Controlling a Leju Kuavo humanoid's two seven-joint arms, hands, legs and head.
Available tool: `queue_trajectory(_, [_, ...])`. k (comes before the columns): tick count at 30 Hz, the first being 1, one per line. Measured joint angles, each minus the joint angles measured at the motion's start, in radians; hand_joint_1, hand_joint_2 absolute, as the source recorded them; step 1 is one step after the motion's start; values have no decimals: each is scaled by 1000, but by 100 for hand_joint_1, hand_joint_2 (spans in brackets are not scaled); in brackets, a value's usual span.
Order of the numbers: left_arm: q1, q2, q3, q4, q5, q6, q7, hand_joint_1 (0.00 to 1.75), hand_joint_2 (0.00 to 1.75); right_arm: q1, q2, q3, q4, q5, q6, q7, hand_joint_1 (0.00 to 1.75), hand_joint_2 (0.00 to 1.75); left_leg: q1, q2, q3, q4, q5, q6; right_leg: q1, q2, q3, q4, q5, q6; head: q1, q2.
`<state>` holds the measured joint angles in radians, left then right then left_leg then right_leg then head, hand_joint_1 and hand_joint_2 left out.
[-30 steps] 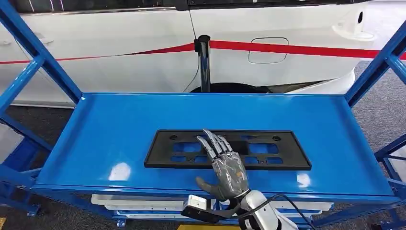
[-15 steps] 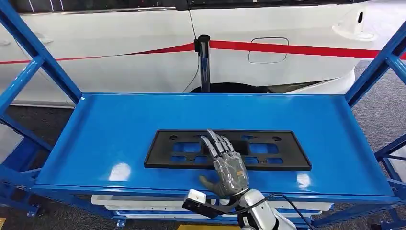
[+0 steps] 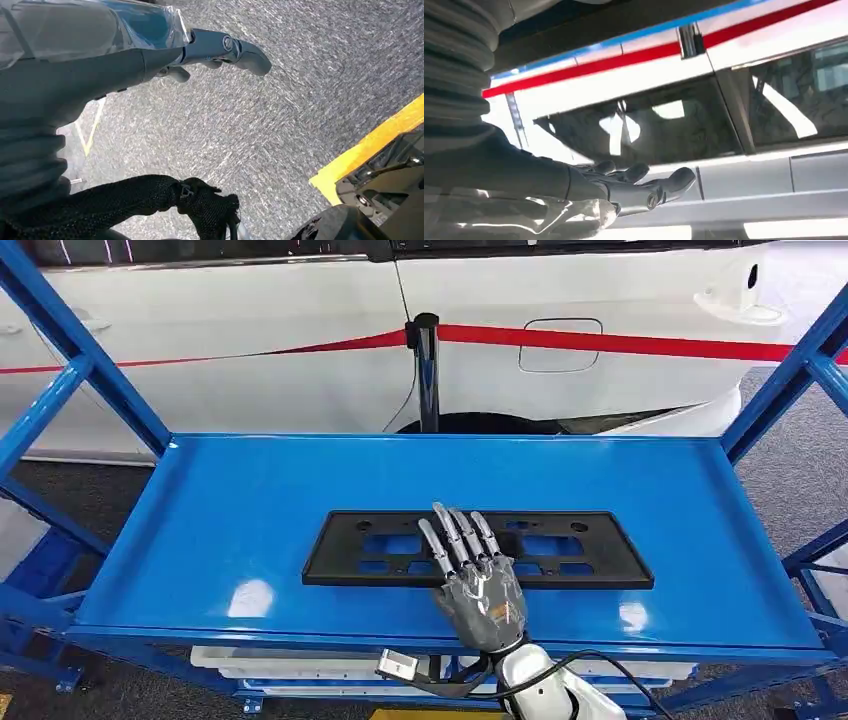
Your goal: Take the parts from the cabinet and place them on the table.
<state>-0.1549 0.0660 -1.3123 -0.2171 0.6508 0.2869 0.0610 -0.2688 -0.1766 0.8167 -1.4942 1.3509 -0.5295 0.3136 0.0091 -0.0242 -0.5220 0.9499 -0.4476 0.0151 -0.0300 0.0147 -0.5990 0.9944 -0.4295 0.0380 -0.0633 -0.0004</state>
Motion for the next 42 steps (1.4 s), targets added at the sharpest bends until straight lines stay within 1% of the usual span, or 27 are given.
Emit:
queue_trajectory(3, [0,0,0,0,0,0,-1,0,175,0,3,-4,0,40,4,8,0,175,0,0,0,0,0,0,0,0,0,0,0,0,0,0])
queue_trajectory(11, [0,0,3,0,1,0,-6,0,175,0,9,-6,0,40,21,10,0,175,0,0,0,0,0,0,0,0,0,0,0,0,0,0])
queue_trajectory(18, [0,-2,7,0,3,0,-16,0,175,-1,9,-6,-6,-66,69,-11,0,175,0,0,0,0,0,0,0,0,0,0,0,0,0,0])
queue_trajectory(19, [0,-2,8,0,3,0,-19,0,0,-1,9,-6,-6,-78,77,-13,0,175,0,0,0,0,0,0,0,0,0,0,0,0,0,0])
queue_trajectory(25, [1,-2,22,0,1,0,-25,0,0,-4,9,-6,-22,-131,126,-26,0,175,0,0,0,0,0,0,0,0,0,0,0,0,0,0])
queue_trajectory(35, [10,0,24,0,0,0,-24,0,0,-10,9,-5,-31,-140,154,-27,0,175,0,0,0,0,0,0,0,0,0,0,0,0,0,0])
queue_trajectory(42, [15,2,24,3,-4,-6,-24,0,0,-39,6,-3,-29,-136,251,3,0,175,0,0,1,0,0,0,0,1,0,0,0,0,0,0])
